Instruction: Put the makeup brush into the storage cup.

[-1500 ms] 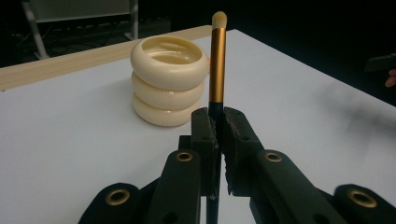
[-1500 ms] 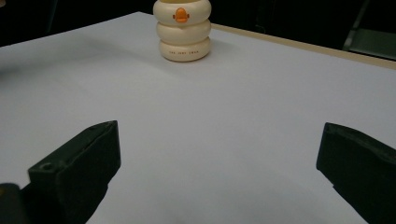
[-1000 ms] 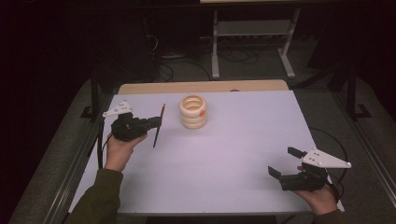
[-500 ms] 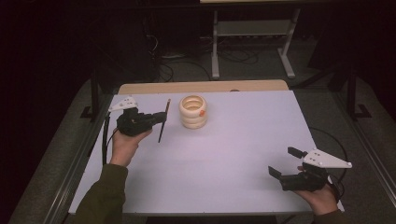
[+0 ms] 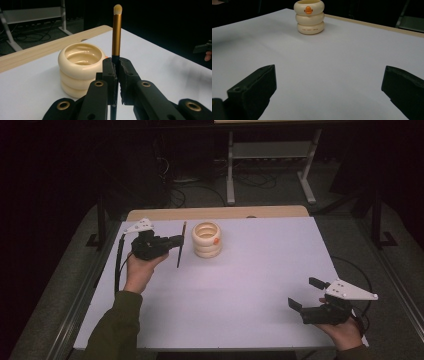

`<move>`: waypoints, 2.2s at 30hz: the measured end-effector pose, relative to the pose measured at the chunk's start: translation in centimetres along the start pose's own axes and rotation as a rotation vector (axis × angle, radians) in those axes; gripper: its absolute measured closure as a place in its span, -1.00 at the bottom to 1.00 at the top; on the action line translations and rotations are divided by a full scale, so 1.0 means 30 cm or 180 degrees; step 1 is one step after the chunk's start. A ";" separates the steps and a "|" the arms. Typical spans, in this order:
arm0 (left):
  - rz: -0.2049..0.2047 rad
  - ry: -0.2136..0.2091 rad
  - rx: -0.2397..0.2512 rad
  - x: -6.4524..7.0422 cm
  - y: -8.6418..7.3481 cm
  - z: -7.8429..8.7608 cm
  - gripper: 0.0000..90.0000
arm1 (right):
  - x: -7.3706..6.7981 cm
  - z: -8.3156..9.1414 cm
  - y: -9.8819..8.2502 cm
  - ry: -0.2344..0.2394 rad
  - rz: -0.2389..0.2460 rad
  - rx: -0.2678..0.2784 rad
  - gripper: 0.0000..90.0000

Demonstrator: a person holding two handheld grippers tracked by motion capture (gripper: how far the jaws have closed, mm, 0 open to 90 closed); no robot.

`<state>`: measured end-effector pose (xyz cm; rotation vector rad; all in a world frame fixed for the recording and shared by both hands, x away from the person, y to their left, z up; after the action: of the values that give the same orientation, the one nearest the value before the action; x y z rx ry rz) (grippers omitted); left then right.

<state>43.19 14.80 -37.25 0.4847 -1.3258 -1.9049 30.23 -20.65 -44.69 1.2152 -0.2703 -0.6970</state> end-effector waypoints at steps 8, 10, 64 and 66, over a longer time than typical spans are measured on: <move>-0.0003 -0.0023 0.0021 0.007 0.017 -0.038 0.87 | 0.003 0.004 -0.002 -0.0003 -0.0001 0.0000 -1.00; -0.0023 -0.0024 0.0013 0.008 0.020 -0.048 0.87 | 0.003 0.004 -0.002 -0.0001 0.0001 0.0001 -1.00; -0.0122 0.0003 0.0293 -0.039 0.210 -0.238 0.87 | 0.002 0.008 -0.005 0.0009 -0.0020 0.0026 -1.00; -0.0122 0.0019 0.0297 -0.045 0.210 -0.246 0.87 | 0.003 0.009 -0.005 0.0008 -0.0026 0.0031 -1.00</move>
<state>51.31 10.04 -34.51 0.5662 -1.4156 -1.8772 30.11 -20.93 -44.76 1.2270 -0.2671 -0.7019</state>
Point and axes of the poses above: each handheld gripper's, and its own axes: z roughly backward along the jaws, y roughly out of its top, x roughly to its right, the point moved 10 cm from there along -z, roughly forward along the jaws, and after that the axes turned 13 degrees about y, right-handed, at the moved point
